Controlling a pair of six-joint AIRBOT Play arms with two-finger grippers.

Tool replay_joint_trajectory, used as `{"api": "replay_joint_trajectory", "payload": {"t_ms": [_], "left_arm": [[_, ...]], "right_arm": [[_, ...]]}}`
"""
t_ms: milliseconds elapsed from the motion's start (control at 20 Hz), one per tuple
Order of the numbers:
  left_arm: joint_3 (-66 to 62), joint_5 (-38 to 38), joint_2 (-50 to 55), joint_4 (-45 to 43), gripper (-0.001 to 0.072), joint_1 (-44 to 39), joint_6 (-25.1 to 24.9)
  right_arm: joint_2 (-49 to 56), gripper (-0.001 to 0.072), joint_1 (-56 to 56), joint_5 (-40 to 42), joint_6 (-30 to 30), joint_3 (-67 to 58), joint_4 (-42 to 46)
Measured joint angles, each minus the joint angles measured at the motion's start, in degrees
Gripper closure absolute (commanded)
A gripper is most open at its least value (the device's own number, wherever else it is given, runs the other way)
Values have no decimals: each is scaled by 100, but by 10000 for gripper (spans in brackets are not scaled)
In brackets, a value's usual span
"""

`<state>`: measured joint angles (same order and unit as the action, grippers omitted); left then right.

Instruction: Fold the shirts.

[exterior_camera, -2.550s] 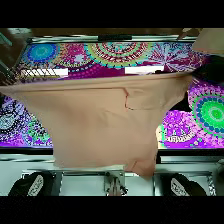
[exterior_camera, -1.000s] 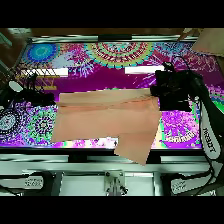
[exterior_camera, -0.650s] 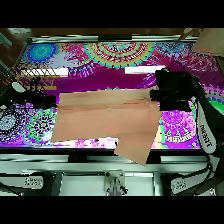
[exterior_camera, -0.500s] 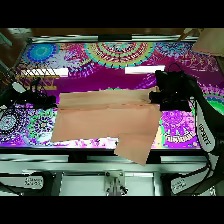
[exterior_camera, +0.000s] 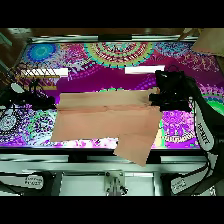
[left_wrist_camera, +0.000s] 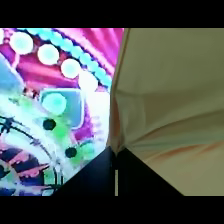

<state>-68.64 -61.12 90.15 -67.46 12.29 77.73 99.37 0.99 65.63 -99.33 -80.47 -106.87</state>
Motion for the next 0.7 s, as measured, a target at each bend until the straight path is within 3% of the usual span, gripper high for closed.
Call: {"api": "replay_joint_trajectory", "payload": {"t_ms": [50, 100, 450, 700], "left_arm": [[-13, -46, 4, 4, 105, 9, -4], [-42, -129, 13, 24, 40, 20, -4], [-26, -1836, -291, -120, 42, 577, -256], [1613, -2037, -968, -46, 42, 1255, -774]], "right_arm": [[-17, 224, 0, 2, -4, -4, 17], [-70, 224, 9, 48, -17, -13, 20], [-977, 224, 675, 1318, -149, 74, 778], [-1757, 224, 1753, 2028, -181, 927, 476]]}}
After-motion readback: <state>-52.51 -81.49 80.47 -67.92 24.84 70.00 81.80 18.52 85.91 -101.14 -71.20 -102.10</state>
